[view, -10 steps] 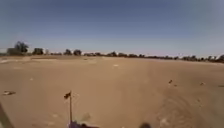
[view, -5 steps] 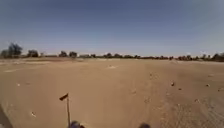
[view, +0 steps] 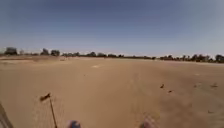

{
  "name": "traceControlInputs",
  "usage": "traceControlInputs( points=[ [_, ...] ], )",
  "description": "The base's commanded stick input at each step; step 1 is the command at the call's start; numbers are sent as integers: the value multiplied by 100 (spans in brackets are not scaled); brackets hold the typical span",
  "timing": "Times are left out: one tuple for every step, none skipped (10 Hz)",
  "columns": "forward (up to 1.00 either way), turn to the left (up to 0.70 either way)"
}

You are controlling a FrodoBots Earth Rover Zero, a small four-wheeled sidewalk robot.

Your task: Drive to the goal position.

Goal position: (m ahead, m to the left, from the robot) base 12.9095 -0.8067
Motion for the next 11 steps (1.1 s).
traceControlInputs(
  points=[
    [70,0],
    [70,0],
    [70,0],
    [70,0],
    [70,0],
    [70,0],
    [70,0],
    [70,0],
    [70,0],
    [70,0],
    [70,0]
  ],
)
